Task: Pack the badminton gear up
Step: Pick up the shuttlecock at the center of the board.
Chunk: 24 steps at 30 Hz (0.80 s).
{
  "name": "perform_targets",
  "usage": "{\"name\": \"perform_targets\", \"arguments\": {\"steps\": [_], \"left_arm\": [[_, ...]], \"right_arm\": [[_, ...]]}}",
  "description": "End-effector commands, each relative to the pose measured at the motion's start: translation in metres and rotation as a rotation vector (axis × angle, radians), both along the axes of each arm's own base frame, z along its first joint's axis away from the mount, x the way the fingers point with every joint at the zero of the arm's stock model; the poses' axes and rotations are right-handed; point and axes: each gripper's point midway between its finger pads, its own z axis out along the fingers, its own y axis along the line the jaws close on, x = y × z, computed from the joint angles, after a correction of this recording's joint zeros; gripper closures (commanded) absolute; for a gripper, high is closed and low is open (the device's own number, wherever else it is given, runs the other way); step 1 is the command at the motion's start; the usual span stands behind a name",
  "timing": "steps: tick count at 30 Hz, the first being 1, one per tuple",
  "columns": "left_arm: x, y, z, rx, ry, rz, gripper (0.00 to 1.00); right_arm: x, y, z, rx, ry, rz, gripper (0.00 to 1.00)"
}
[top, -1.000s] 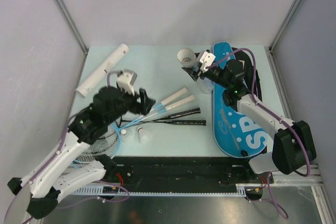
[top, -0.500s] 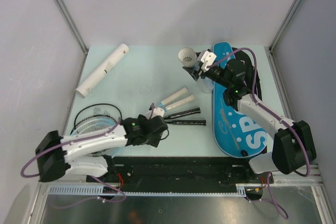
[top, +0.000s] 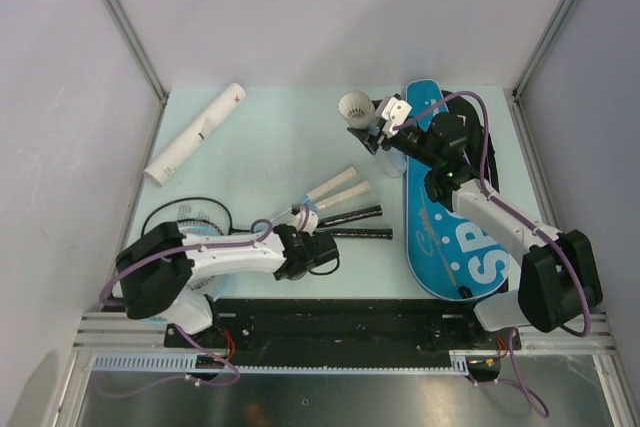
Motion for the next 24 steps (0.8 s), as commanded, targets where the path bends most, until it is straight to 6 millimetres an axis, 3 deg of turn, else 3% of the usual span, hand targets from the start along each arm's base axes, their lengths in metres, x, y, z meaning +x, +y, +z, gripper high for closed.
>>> {"name": "perform_targets", "arguments": {"steps": [1,2,4,5,6,8,9,11,12,13,18,20,21,24], "left_arm": [[0.023,-0.011,0.032,-0.051,-0.164,0.041,0.87],[0.026,-0.011,0.041,-0.072,-0.194,0.040,1.00],[0.029,-0.023,0.058,-0.122,-0.175,-0.004,1.00],[0.026,-0.035,0.077,-0.210,-0.158,-0.044,1.00],[0.020,-0.062,0.101,-0.322,-0.087,-0.142,1.00],[0.012,-0.086,0.145,-0.490,-0.064,-0.249,1.00],[0.005,-0.097,0.188,-0.640,-0.061,-0.339,1.00],[0.004,-0.104,0.231,-0.803,-0.081,-0.431,1.00],[0.010,-0.092,0.262,-0.890,-0.136,-0.452,1.00],[0.005,-0.100,0.278,-0.987,-0.122,-0.518,0.99],[0.024,-0.092,0.333,-1.126,-0.185,-0.580,0.99],[0.022,-0.102,0.351,-1.179,-0.178,-0.650,1.00],[0.022,-0.105,0.370,-1.207,-0.203,-0.693,0.99],[0.030,-0.120,0.386,-1.249,-0.160,-0.751,1.00]], "right_arm": [[-0.003,-0.002,0.014,0.011,-0.005,-0.012,0.59],[-0.002,-0.002,0.014,0.010,-0.004,-0.017,0.59],[-0.002,-0.003,0.014,0.007,-0.008,-0.019,0.59],[-0.002,-0.003,0.013,0.004,-0.008,-0.016,0.59],[-0.003,-0.002,0.012,-0.002,-0.007,-0.011,0.59],[-0.005,-0.002,0.011,-0.012,-0.011,0.005,0.59],[-0.006,0.000,0.011,-0.013,-0.012,0.014,0.59],[-0.008,0.003,0.009,-0.016,-0.011,0.037,0.57],[-0.009,0.003,0.009,-0.017,-0.011,0.046,0.57],[-0.011,0.005,0.009,-0.020,-0.017,0.056,0.57],[-0.017,0.013,0.004,-0.043,-0.023,0.107,0.57],[-0.018,0.014,0.001,-0.057,-0.027,0.118,0.58],[-0.019,0.014,0.001,-0.059,-0.030,0.124,0.58],[-0.023,0.016,0.002,-0.061,-0.036,0.142,0.58]]}}
